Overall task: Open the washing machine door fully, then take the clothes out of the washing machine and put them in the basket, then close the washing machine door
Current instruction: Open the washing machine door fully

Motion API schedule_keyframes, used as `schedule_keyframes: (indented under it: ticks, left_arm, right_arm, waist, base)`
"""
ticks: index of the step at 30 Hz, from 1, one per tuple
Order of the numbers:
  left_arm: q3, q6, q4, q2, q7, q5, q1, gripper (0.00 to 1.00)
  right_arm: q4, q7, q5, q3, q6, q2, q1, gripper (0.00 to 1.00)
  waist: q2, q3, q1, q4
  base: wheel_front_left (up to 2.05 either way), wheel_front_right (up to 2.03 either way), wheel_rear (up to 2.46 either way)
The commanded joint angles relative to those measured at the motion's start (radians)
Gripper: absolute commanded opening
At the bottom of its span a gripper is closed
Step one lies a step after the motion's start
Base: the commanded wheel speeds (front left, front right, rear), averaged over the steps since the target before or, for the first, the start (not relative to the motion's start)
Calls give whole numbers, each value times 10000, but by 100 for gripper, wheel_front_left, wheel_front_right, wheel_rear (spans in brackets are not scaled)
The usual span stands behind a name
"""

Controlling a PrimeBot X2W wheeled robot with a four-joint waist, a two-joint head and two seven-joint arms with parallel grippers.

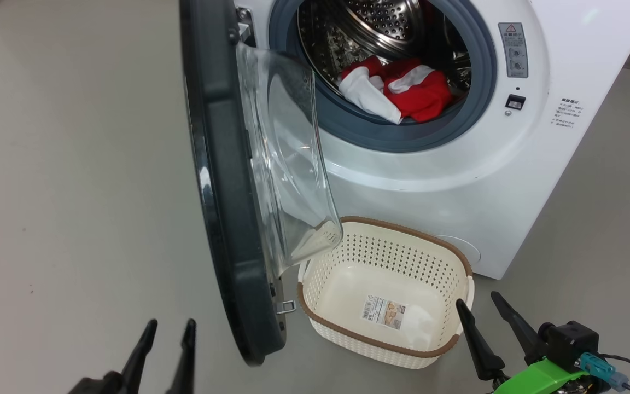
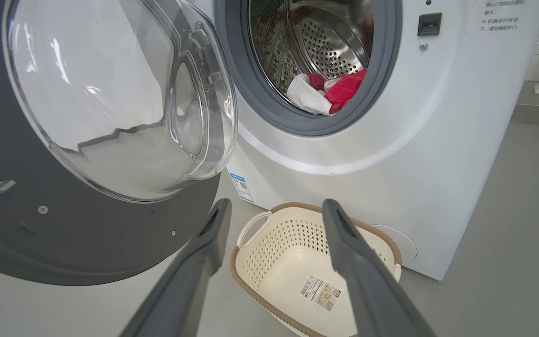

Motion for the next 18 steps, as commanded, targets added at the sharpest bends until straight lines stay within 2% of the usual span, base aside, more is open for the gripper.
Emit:
schedule_keyframes:
  ticks: [1,2,7,11,14,18]
  left_arm:
    - [399,-54,-359,60,-94,25,-267,36]
    - [460,-54,-455,60,-94,-58,-295,0]
    - [950,-54,-1560,60,-94,-458,-618,0]
    - [1112,-54,-3224,60,-94,-586,-947,0]
    - [802,-54,-4450,60,-94,-610,-1091,0]
    - [-245,-42,-5397,60,-94,-605,-1020,0]
  right_arm:
    - [-237,-95,-55,140,48,-22,-53,100]
    - [-254,-95,-64,121,48,-11,-45,100]
    - [-321,-95,-88,33,48,51,-7,100]
    - [-367,-95,-144,61,48,63,-5,100]
    - [-395,-95,-179,68,48,68,-4,100]
    - [-448,-95,-177,73,48,75,-26,100]
  waist:
    - [-1,-8,0,5]
    - [-1,-13,0,10]
    - [-1,-19,0,34]
    - [-1,-16,0,18]
    - [-1,-17,0,-2]
    - [-1,-36,0,-69]
  base:
    - [0,0,0]
    - [0,0,0]
    - [0,0,0]
    - [0,0,0]
    - [0,0,0]
    - [0,0,0]
